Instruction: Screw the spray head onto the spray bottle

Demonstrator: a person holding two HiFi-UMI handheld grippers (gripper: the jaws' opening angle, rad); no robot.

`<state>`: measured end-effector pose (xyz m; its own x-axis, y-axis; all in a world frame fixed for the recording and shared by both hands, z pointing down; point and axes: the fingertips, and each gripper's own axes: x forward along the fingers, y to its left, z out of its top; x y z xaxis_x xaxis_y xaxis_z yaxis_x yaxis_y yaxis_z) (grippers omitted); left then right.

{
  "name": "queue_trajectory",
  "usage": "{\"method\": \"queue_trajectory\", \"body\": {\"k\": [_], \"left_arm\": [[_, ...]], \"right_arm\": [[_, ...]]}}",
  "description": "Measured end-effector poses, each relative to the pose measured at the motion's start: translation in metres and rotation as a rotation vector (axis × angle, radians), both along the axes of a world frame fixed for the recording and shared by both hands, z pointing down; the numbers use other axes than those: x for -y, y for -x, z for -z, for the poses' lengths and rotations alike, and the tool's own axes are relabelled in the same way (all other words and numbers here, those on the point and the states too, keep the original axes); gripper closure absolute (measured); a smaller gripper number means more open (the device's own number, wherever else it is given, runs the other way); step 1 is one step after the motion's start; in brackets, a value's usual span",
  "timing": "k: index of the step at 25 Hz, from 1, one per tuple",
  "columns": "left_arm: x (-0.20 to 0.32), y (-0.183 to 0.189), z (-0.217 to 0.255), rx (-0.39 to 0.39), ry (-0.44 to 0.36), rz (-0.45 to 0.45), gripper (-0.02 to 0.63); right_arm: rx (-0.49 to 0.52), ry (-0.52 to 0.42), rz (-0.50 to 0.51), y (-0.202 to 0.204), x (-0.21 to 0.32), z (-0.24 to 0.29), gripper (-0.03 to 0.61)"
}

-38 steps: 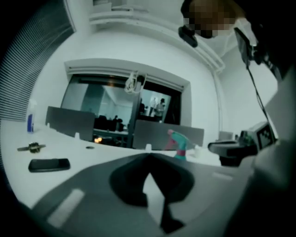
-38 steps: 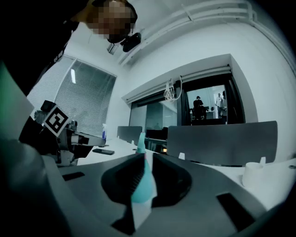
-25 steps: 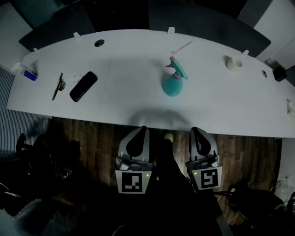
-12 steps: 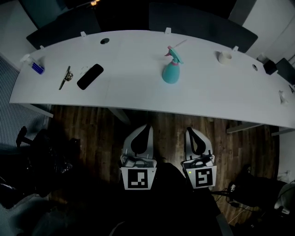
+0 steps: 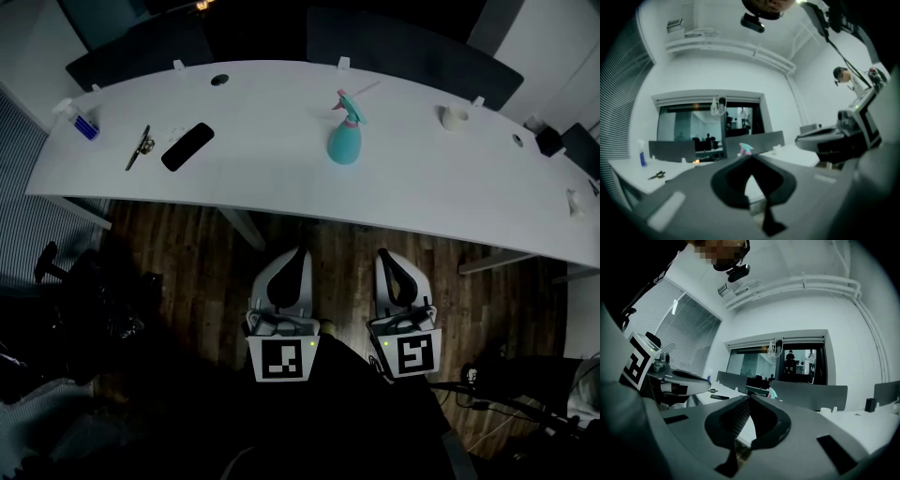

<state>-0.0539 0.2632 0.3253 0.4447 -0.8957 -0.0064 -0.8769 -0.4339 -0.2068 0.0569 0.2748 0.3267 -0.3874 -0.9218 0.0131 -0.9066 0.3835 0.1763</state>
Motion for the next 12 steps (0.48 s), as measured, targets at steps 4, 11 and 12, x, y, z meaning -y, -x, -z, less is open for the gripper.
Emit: {"method": "queue_trajectory", "body": {"k": [4,11,12], "left_arm": [[0.0007,0.0015,0.0067,0.006,-0.019,0.018,0.609],[0.0022,-0.0033,0.0056,0.019,-0.012,0.013,0.609],[0.0024,-0.0038,0.0061,0.017,-0.015,0.014,0.609]], "right_arm": [[-0.001,-0.013,0.01,-0.0004,0.0006,0.0038,0.574],[-0.004,-0.016,0.023,-0.0013,0.0035,0.0053,0.574],[-0.004,-0.017,0.023,-0.0017,0.0037,0.0056,0.574]]}}
